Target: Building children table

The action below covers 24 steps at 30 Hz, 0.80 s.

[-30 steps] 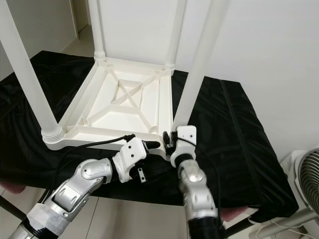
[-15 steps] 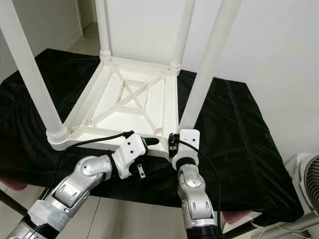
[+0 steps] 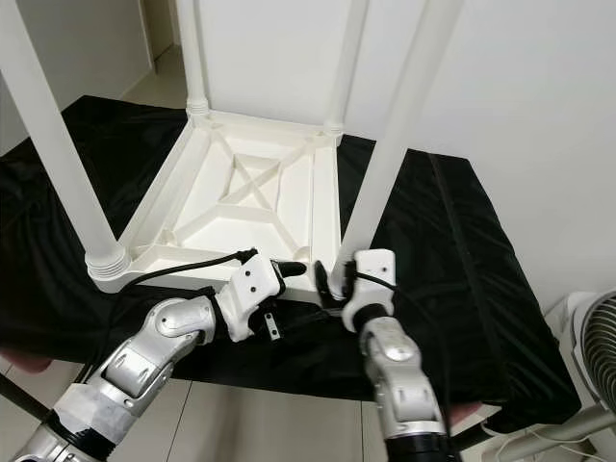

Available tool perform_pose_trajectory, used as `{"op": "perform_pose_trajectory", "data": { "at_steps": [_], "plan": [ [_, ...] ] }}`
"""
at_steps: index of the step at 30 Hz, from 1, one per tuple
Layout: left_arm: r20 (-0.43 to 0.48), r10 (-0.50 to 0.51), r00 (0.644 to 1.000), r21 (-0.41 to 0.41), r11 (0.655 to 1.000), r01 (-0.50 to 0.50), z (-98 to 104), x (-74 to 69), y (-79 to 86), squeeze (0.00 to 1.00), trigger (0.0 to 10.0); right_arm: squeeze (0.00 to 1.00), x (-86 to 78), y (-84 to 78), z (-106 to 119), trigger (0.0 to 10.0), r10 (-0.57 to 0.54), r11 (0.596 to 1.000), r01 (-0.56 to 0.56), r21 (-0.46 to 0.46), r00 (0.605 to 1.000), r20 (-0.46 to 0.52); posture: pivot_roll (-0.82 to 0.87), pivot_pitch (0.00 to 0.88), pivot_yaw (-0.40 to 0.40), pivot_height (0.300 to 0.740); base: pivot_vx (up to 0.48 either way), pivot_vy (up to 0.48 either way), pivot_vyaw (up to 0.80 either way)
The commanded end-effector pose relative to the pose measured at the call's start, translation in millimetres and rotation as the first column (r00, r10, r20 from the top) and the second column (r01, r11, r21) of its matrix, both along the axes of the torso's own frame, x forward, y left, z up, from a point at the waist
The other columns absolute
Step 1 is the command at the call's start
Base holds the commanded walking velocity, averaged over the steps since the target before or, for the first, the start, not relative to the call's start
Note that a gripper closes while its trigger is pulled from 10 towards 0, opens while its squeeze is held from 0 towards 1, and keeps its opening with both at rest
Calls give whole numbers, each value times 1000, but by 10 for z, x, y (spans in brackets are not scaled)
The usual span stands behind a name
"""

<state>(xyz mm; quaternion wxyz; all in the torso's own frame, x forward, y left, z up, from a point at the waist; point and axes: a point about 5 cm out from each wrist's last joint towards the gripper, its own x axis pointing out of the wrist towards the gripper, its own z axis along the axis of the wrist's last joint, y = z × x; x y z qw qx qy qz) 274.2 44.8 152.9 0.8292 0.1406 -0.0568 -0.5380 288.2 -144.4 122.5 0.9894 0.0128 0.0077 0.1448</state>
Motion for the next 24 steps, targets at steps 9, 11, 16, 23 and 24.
{"op": "perform_pose_trajectory", "data": {
  "at_steps": [9,11,16,23,24],
  "plan": [
    [12,-57,998,9,998,57,22,16,-68,0,10000,0,239,-13,-40,10000,266,952,-261,-159,964,8,-83,0,-67,740,0,0,0],
    [12,-56,998,8,998,56,27,19,-63,0,10000,0,278,-5,-20,10000,284,947,-279,-160,959,6,-80,0,-66,740,0,0,0],
    [14,-51,999,7,999,50,39,22,-46,0,10000,0,364,12,-18,7490,359,912,-357,-204,933,-24,-68,0,-68,740,0,0,0],
    [20,-37,999,5,999,36,48,35,-36,0,10000,0,383,-38,-67,0,412,884,-415,-214,909,-61,-54,0,-83,740,0,0,0],
    [20,-37,999,5,999,36,48,35,-36,0,10000,0,383,-38,-67,0,412,884,-415,-214,909,-61,-54,0,-83,740,0,0,0]
  ]
}}
